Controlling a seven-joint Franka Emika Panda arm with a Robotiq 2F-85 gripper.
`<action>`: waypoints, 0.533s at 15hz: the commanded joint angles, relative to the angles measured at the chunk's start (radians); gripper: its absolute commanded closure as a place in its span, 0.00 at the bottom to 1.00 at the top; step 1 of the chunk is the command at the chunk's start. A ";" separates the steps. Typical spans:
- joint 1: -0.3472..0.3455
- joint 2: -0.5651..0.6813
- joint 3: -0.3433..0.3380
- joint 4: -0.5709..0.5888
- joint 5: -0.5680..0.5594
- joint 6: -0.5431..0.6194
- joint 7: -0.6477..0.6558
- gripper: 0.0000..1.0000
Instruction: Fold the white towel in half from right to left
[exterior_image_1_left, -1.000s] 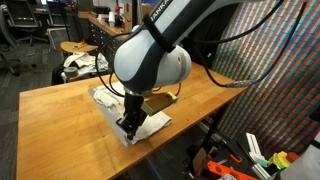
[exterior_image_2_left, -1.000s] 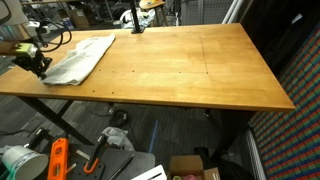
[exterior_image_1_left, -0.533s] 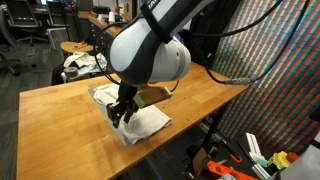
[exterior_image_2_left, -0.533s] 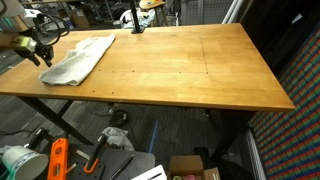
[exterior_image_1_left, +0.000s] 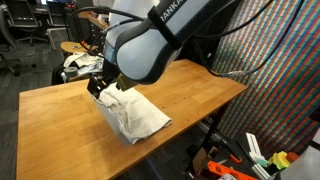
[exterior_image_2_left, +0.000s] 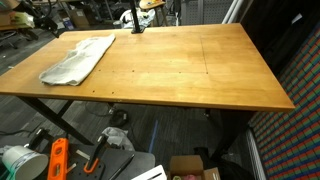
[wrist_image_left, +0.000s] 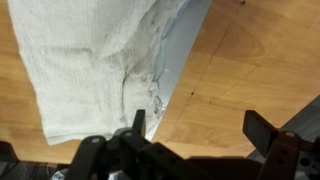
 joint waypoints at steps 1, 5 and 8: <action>0.101 0.100 -0.081 0.211 -0.255 -0.138 0.220 0.00; 0.114 0.244 -0.010 0.450 -0.196 -0.427 0.202 0.00; 0.110 0.367 0.015 0.619 -0.133 -0.572 0.167 0.00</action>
